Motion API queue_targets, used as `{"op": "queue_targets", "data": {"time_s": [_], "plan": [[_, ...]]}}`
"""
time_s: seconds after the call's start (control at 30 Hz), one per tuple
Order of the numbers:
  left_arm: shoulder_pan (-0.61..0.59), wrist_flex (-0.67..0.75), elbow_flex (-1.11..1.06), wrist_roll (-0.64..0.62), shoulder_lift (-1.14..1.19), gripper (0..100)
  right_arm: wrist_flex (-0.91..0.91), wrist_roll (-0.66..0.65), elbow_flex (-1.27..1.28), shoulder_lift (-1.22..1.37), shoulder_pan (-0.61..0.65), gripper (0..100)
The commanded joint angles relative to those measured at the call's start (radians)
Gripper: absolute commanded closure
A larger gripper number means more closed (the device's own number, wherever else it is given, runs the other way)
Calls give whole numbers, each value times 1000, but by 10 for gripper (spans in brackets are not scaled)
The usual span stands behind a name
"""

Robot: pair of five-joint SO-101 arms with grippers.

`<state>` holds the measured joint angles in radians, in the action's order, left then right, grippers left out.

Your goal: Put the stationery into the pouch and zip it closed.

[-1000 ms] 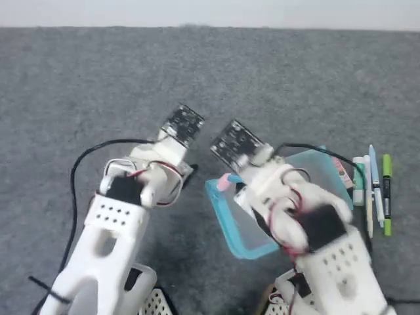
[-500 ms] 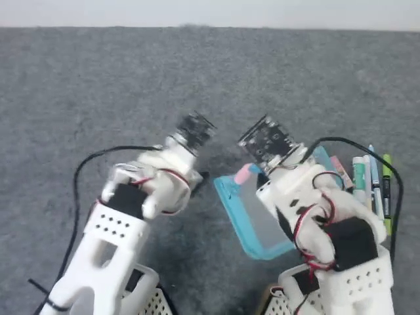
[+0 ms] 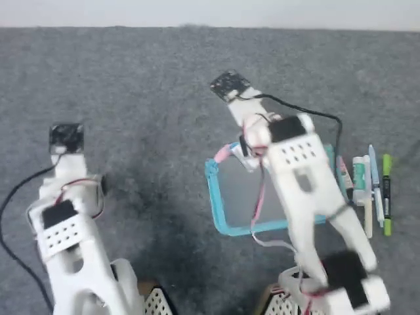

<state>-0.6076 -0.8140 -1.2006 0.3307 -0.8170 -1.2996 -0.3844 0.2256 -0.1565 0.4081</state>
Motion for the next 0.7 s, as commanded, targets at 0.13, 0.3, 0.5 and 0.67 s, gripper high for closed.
{"op": "queue_targets", "data": {"time_s": [0.13, 0.3, 0.5, 0.67], "plan": [[-80, 152, -139, 87, -32, 790, -97, 0, -235, 127, 33, 765], [-75, 153, -165, 86, -31, 790, -110, -89, -302, 136, 107, 764], [-75, 153, -200, 86, -31, 790, -128, -476, -327, 240, 183, 768], [-75, 153, -219, 86, -31, 790, -116, -695, -328, 351, 180, 768]]}}
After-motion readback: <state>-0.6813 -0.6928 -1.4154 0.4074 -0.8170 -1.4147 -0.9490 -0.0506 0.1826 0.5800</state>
